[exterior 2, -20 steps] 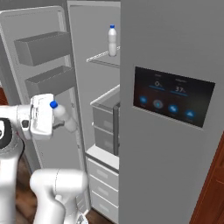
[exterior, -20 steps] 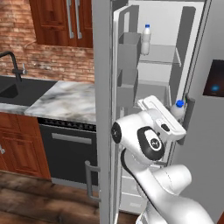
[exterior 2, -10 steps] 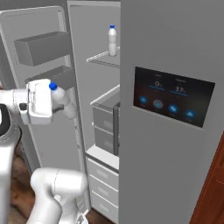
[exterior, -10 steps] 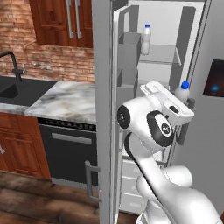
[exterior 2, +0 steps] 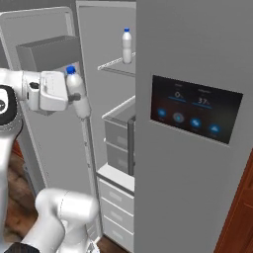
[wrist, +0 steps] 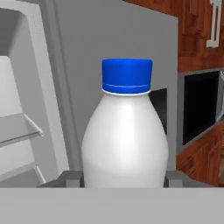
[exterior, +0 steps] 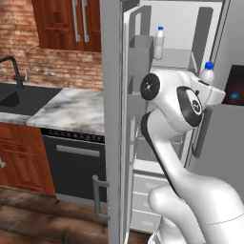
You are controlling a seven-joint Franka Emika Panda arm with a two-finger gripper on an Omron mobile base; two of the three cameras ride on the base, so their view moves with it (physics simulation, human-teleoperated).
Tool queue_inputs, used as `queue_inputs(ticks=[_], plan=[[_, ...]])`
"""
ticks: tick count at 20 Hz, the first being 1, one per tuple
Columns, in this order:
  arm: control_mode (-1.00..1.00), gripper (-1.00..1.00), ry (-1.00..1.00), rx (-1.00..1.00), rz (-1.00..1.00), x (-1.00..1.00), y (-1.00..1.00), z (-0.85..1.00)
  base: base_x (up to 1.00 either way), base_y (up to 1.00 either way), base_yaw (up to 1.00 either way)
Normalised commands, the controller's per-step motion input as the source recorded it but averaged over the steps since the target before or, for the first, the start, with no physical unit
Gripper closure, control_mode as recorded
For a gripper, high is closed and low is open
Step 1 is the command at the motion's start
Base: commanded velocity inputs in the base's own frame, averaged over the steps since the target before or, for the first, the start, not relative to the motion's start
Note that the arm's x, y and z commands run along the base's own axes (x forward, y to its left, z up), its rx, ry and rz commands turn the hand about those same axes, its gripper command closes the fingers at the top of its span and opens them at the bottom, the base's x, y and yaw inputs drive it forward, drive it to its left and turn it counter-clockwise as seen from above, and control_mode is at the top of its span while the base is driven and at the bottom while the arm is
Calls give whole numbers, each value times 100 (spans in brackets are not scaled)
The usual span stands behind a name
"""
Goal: Take the bottled waters from the counter and place them in the freezer to freeze. Close the freezer door after placing the bottles.
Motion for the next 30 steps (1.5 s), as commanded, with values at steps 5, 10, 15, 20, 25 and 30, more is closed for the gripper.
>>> queue_inputs(ticks=[5, 10, 15, 20, 25, 30], plan=[[-100, 100, 21, 0, 3, 22, -20, 20, 0, 0, 0], [-100, 100, 9, 0, 5, 36, -7, 10, 0, 0, 0], [-100, 100, -5, -6, 1, 35, 0, 5, 0, 0, 0], [-100, 100, -11, -4, 0, 22, 0, 0, 0, 0, 0], [-100, 100, -13, -8, 0, 0, 0, 11, 0, 0, 0], [-100, 100, -2, 0, 0, 0, -3, 39, 0, 0, 0]])
